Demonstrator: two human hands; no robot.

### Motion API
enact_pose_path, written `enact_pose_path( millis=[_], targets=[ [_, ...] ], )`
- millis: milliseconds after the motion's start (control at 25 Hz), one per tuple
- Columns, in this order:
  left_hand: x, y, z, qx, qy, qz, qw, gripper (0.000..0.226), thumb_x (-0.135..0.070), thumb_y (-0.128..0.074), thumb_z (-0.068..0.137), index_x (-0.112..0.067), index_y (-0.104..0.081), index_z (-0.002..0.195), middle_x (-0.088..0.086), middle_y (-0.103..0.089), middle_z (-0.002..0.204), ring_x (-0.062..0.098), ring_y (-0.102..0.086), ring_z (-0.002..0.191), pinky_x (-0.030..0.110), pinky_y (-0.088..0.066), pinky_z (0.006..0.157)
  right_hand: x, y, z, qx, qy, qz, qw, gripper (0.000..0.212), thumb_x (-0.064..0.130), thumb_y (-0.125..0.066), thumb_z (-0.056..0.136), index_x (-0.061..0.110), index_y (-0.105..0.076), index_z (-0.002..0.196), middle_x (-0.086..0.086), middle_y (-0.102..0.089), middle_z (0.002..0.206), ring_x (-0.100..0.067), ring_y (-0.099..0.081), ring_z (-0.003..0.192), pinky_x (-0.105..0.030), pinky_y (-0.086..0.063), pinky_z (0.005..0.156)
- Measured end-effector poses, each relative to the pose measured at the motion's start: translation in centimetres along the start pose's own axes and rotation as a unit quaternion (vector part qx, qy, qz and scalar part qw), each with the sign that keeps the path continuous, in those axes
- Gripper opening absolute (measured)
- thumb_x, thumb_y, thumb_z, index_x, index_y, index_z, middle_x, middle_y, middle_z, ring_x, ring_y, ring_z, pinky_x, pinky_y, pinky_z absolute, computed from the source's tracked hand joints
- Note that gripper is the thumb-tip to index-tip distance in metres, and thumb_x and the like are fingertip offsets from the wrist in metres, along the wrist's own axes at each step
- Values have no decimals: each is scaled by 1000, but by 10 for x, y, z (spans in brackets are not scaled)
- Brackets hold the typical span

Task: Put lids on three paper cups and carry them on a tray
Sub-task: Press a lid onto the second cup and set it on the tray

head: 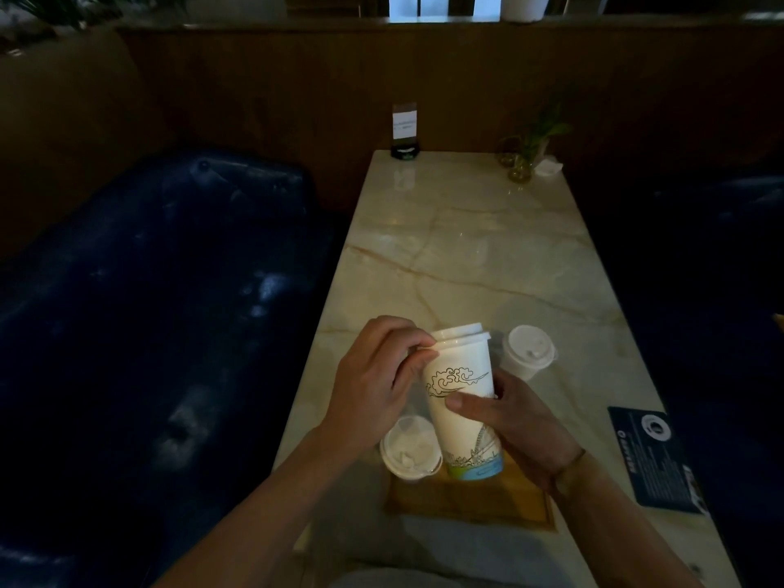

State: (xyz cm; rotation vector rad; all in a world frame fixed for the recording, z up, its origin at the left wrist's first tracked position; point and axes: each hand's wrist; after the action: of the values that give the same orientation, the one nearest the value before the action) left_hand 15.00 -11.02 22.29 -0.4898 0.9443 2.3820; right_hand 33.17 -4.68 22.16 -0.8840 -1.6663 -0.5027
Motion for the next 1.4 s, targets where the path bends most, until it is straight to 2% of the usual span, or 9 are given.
enact_pose_path(
  millis=[200,320,400,520,640,880,1200,1320,1400],
  targets=[
    [-3,-5,-2,-10,-34,11,999,18,-27,-58,98,-11,-66,101,-2,-54,104,14,-60,91,24,-52,82,-3,-10,5,-111,27,-61,992,81,6,-89,60,17,-46,127,-6,-69,110,-11,-70,93,-35,-61,78],
    [-7,-9,0,-10,-38,-5,999,15,-25,-62,97,-11,-66,102,-2,-55,105,13,-60,92,23,-51,83,-6,-9,4,-121,34,-39,991,82,15,-91,54,14,-49,125,-9,-72,107,-19,-72,92,-44,-61,80],
    [-9,-9,2,-15,-24,-16,999,15,-27,-61,96,-14,-66,102,-4,-55,105,9,-58,93,20,-50,84,-6,-8,2,-110,43,14,993,82,23,-88,50,16,-53,124,-10,-75,105,-24,-73,94,-43,-61,78],
    [-13,-8,4,-26,3,-42,999,15,-32,-62,93,-21,-61,103,-8,-53,106,1,-55,94,16,-49,85,-7,-7,-2,-70,45,81,993,73,17,-85,57,17,-56,124,-12,-75,107,-31,-71,100,-44,-61,78],
    [-14,-4,3,-36,1,-59,998,15,-35,-61,93,-22,-60,101,-8,-56,105,8,-60,94,20,-51,85,-6,-8,-3,-30,51,112,992,64,10,-81,63,16,-58,122,-18,-73,112,-34,-70,102,-49,-59,83],
    [-14,0,5,-41,12,-77,996,14,-33,-63,92,-20,-61,99,-9,-59,102,12,-62,92,22,-52,82,-3,-10,-9,26,45,183,982,48,5,-70,75,13,-63,121,-22,-72,111,-32,-72,93,-40,-60,72],
    [-6,3,7,-30,39,-117,992,14,-31,-68,89,-20,-64,97,-10,-62,98,3,-61,91,16,-48,82,-7,-4,-8,93,-15,238,967,66,29,-86,61,13,-65,121,-29,-67,112,-40,-68,95,-53,-57,81],
    [-3,2,6,-30,35,-120,992,13,-29,-70,89,-20,-65,97,-10,-63,98,4,-62,90,18,-51,81,-7,-1,-6,103,-46,255,960,77,36,-92,51,12,-67,119,-28,-68,114,-38,-70,94,-50,-59,78],
    [-1,2,5,-32,13,-110,993,13,-28,-71,89,-19,-65,96,-9,-63,98,7,-64,89,23,-54,80,-6,3,-4,94,-62,204,973,70,38,-91,50,14,-71,113,-23,-71,113,-35,-72,95,-44,-60,74]
  ],
)
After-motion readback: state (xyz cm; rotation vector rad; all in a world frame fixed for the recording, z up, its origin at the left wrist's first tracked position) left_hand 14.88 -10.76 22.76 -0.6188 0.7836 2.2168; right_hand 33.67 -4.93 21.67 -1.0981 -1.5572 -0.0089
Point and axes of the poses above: each hand's wrist, its own z-axis towards the middle knuckle, its own y-axis out of the back of the hand, x = y × z
